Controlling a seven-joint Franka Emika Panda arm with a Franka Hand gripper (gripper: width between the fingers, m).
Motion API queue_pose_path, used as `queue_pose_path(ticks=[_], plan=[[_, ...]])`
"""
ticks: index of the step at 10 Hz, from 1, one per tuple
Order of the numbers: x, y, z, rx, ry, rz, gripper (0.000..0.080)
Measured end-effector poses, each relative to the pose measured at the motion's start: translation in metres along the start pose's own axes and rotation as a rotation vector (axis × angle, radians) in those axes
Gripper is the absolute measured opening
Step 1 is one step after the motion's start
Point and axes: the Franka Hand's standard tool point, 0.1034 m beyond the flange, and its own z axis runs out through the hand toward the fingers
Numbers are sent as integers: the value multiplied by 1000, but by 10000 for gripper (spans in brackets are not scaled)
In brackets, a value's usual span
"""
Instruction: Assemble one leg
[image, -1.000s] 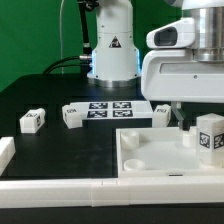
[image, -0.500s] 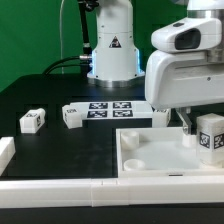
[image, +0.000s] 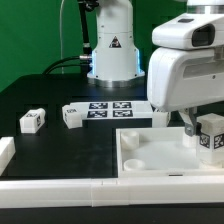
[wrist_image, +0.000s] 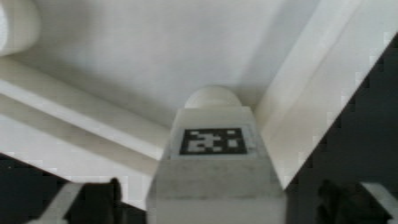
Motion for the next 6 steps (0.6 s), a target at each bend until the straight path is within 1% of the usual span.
queue_pose_path(ticks=[1,2,3,5,6], plan=[[0,0,0,0,0,0,407],[0,0,0,0,0,0,407],[0,0,0,0,0,6,290],[0,0,0,2,0,69,290],[0,0,0,3,1,172,290]])
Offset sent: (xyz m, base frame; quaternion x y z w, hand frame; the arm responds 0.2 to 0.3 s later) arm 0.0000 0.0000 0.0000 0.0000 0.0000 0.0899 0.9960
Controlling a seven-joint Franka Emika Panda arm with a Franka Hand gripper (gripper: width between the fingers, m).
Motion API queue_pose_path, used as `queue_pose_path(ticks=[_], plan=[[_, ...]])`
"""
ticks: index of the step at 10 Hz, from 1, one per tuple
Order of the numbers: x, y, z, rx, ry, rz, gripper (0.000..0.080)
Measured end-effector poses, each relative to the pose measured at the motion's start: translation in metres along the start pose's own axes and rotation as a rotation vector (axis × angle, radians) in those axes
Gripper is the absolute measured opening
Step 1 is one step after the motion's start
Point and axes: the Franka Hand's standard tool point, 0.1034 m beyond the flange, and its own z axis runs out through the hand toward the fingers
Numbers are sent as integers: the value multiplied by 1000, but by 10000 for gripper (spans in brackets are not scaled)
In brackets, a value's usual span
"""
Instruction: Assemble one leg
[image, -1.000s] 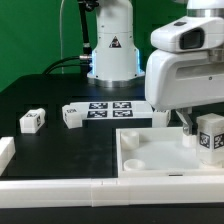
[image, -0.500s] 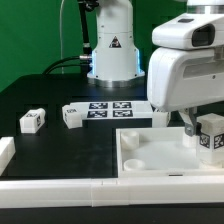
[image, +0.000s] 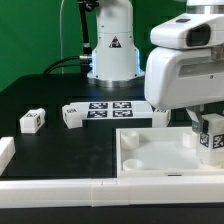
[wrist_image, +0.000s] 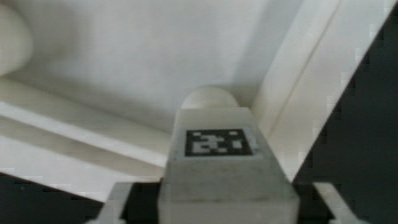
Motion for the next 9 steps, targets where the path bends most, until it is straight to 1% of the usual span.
queue_pose_path(ticks=[1,2,3,7,8,9], plan=[[0,-2,-1,2,19,205,290],[-1,-3,0,-3,19,378,290],[0,-3,1,-3,19,516,290],[2,-3,2,4,22,959,290],[3,-4,2,6,22,1106,290],[3,-4,2,5,23,1158,290]])
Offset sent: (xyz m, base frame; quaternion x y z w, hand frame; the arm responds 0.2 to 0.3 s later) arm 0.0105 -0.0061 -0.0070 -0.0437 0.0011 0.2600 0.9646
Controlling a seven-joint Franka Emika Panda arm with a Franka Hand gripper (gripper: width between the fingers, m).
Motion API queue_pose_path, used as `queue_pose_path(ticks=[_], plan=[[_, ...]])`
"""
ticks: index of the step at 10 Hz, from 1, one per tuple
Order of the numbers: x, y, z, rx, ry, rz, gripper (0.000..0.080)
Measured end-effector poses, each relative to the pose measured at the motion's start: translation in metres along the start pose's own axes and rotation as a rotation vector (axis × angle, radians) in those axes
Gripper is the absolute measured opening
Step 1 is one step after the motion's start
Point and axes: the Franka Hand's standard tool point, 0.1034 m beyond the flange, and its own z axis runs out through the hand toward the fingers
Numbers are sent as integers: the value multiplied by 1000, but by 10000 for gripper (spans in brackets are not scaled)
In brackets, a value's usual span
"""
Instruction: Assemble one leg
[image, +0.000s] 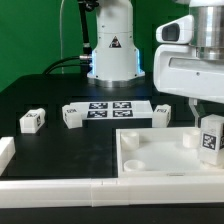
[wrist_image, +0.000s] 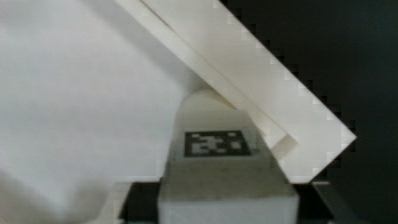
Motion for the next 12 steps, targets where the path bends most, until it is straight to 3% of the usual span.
queue_pose_path(ticks=[2,3,4,5,6,12], plan=[[0,0,0,7,-11,68,290],[0,0,0,9,-11,7,465],[0,0,0,18,-10,-43,584],[1,1,1,22,-8,-180,584],[1,1,1,24,-7,-302,638],[-3,-1,2,18,3,-1046,649]])
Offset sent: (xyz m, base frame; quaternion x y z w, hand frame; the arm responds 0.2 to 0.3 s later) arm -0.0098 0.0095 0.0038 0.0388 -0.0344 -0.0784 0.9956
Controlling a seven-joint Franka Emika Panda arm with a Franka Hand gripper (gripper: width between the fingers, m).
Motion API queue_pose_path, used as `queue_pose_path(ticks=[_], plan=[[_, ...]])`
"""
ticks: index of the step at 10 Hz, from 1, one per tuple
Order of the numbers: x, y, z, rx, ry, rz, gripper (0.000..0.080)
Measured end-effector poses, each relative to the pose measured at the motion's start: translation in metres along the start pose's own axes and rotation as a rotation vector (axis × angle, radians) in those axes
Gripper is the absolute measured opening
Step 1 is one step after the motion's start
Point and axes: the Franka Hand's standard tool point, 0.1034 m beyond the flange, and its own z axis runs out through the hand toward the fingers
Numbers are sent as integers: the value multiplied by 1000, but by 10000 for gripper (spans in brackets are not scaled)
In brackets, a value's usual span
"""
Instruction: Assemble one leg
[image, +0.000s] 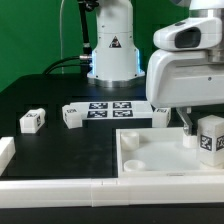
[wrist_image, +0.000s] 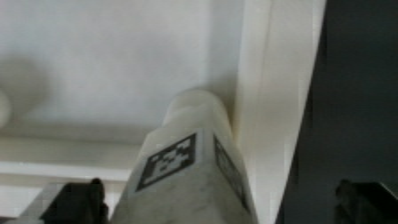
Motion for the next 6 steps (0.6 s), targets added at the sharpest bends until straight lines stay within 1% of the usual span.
queue_pose_path(ticks=[1,2,3,4,5,6], plan=[[1,2,-1,-2,1,-81,649],[2,6,-2,-9,1,-179,649],[3,6,-3,-24,3,-226,649],[2,9,-2,-35,-2,-328,649],[2,9,-2,-35,-2,-325,649],[2,9,-2,-35,-2,-323,538]])
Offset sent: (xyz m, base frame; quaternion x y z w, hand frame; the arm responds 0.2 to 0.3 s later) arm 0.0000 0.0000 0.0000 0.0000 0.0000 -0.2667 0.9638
